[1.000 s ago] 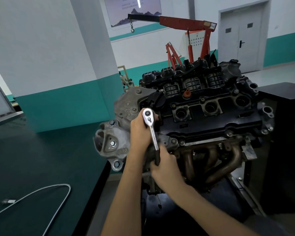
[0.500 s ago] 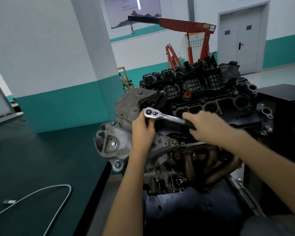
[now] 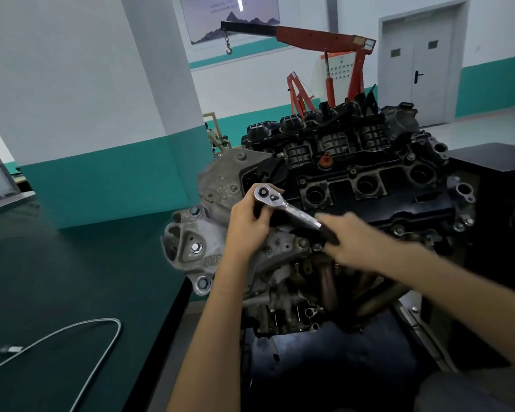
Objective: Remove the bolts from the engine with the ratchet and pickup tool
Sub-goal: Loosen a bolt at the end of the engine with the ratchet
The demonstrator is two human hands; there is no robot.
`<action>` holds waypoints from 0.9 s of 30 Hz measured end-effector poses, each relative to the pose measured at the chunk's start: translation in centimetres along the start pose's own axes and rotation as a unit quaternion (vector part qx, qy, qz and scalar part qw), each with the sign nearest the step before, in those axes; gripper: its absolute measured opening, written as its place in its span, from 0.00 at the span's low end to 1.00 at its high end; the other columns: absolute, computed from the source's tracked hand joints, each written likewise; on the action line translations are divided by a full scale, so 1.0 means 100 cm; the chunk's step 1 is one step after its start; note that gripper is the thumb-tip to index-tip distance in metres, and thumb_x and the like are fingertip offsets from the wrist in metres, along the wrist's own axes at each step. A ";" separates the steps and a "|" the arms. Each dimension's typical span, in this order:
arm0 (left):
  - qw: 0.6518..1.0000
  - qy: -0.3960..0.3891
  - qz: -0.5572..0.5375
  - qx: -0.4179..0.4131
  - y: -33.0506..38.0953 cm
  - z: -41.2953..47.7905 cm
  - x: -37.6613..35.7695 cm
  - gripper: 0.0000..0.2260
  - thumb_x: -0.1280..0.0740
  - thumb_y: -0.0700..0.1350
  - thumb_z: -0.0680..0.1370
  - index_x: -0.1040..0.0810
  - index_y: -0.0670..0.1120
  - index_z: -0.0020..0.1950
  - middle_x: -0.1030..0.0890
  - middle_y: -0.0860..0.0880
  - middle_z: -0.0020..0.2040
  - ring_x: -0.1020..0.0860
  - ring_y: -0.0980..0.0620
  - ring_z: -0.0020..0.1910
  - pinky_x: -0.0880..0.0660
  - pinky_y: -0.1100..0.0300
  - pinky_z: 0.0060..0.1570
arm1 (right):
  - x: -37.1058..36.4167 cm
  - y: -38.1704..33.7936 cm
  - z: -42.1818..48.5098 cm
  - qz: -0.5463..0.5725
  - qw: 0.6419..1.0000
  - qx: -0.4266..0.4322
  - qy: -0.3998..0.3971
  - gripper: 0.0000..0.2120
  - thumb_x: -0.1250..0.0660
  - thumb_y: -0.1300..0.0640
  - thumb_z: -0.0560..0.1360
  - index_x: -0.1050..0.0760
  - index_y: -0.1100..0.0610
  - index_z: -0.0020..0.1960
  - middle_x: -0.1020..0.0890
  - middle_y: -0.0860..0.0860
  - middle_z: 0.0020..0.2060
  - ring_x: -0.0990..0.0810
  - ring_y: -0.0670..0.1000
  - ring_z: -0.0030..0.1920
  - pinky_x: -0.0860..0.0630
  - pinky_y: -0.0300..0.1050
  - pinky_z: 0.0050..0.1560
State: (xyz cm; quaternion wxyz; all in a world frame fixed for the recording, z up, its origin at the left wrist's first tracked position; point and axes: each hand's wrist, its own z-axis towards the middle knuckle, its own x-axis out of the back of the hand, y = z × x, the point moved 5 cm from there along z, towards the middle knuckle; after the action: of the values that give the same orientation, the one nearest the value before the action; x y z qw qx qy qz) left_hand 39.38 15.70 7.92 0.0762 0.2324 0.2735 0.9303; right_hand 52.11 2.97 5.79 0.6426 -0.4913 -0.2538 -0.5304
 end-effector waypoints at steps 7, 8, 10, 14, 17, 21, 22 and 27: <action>0.994 0.094 0.040 0.044 -0.004 0.000 0.002 0.06 0.35 0.37 0.78 0.21 0.43 0.53 0.24 0.60 0.34 0.26 0.66 0.32 0.33 0.74 0.34 | 0.043 0.004 0.029 -0.227 0.971 0.036 0.063 0.12 0.36 0.56 0.73 0.31 0.49 0.56 0.36 0.45 0.30 0.22 0.59 0.39 0.34 0.44 0.35; 0.993 0.099 0.046 0.048 -0.004 0.000 0.002 0.06 0.35 0.36 0.78 0.21 0.42 0.53 0.25 0.61 0.32 0.27 0.68 0.32 0.34 0.74 0.33 | 0.029 0.002 0.018 -0.187 0.979 0.013 0.076 0.12 0.35 0.56 0.72 0.31 0.49 0.54 0.34 0.47 0.31 0.21 0.60 0.40 0.34 0.44 0.36; 0.993 0.098 0.055 0.041 -0.003 -0.001 0.000 0.06 0.37 0.36 0.76 0.22 0.44 0.49 0.26 0.59 0.28 0.28 0.64 0.29 0.35 0.72 0.31 | -0.007 -0.007 -0.008 -0.034 0.995 -0.047 0.080 0.10 0.34 0.58 0.71 0.33 0.50 0.49 0.31 0.48 0.31 0.22 0.59 0.38 0.31 0.44 0.35; 0.994 0.087 0.024 0.055 -0.008 -0.001 -0.001 0.04 0.36 0.40 0.75 0.23 0.48 0.44 0.19 0.50 0.35 0.22 0.50 0.35 0.26 0.57 0.38 | -0.075 -0.051 -0.021 0.203 0.970 -0.100 0.091 0.11 0.36 0.63 0.71 0.33 0.53 0.51 0.24 0.52 0.33 0.23 0.54 0.33 0.23 0.48 0.35; 0.995 0.075 0.006 0.064 -0.009 -0.001 0.000 0.11 0.34 0.36 0.76 0.25 0.53 0.42 0.18 0.51 0.39 0.20 0.52 0.40 0.24 0.57 0.44 | -0.084 -0.063 -0.018 0.230 0.963 -0.095 0.099 0.13 0.38 0.64 0.72 0.32 0.55 0.55 0.24 0.52 0.34 0.23 0.54 0.34 0.23 0.49 0.36; 0.999 0.018 -0.019 0.024 -0.002 0.000 0.001 0.09 0.37 0.35 0.77 0.22 0.48 0.48 0.17 0.53 0.44 0.20 0.53 0.44 0.24 0.59 0.45 | -0.042 -0.023 -0.012 0.140 0.988 -0.048 0.037 0.12 0.36 0.65 0.69 0.29 0.56 0.51 0.26 0.51 0.32 0.23 0.56 0.34 0.29 0.42 0.33; 1.000 0.004 -0.010 0.029 -0.002 0.001 0.000 0.09 0.38 0.36 0.78 0.21 0.49 0.49 0.17 0.53 0.42 0.21 0.52 0.41 0.25 0.57 0.43 | -0.025 -0.011 -0.007 0.081 0.996 -0.029 0.026 0.12 0.35 0.64 0.70 0.29 0.56 0.52 0.27 0.49 0.31 0.23 0.57 0.35 0.31 0.41 0.33; 0.998 0.034 0.031 0.051 -0.003 0.001 -0.002 0.08 0.36 0.41 0.80 0.24 0.55 0.46 0.25 0.56 0.30 0.29 0.58 0.30 0.31 0.62 0.32 | 0.039 0.011 0.031 -0.220 0.974 0.054 0.008 0.16 0.36 0.57 0.74 0.32 0.49 0.61 0.36 0.42 0.30 0.30 0.52 0.34 0.35 0.44 0.35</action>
State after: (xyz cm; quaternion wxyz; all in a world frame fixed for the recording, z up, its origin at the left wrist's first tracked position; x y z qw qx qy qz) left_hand 39.60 15.93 7.72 0.0263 0.2123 0.3160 0.9243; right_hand 54.90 4.06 9.93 0.5372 -0.3839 -0.3788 -0.6485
